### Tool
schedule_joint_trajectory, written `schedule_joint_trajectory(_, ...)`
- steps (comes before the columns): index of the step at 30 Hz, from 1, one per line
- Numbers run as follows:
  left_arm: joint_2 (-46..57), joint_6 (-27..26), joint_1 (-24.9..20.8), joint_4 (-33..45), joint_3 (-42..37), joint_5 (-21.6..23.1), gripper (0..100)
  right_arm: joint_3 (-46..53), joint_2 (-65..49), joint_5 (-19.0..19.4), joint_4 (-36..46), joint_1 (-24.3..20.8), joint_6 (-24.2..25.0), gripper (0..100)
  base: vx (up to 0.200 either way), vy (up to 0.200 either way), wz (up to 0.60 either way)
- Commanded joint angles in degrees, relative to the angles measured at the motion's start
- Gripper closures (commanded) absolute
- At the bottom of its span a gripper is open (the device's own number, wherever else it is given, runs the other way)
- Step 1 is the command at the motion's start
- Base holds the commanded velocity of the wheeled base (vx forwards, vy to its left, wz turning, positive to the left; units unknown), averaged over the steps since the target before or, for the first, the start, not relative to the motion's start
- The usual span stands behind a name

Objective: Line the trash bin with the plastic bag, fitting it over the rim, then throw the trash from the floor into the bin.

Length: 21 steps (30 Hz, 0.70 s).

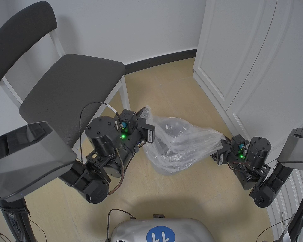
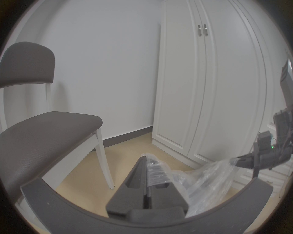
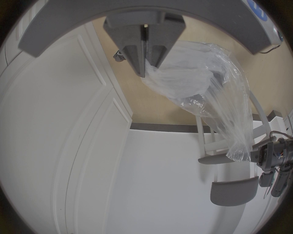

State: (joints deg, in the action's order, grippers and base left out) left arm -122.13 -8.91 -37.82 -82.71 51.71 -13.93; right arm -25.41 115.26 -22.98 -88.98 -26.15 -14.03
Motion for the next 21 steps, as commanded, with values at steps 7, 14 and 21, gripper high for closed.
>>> schedule_joint_trajectory(7, -9.0, 1.3, -0.2, -0.1, 9.6, -3.6, 100, -6.7, 6.7, -2.2, -1.0, 0.9, 2.1, 100, 0.000, 0.000, 0.00)
schedule_joint_trajectory(14, -13.5, 1.3, -0.3, -2.0, 13.8, -4.1, 100, -8.0, 8.8, -2.2, -1.0, 0.6, 2.6, 100, 0.000, 0.000, 0.00)
schedule_joint_trajectory(21, -15.3, 1.3, -0.3, -2.4, 14.6, -4.0, 100, -9.1, 11.3, -2.2, -1.0, 0.6, 3.3, 100, 0.000, 0.000, 0.00)
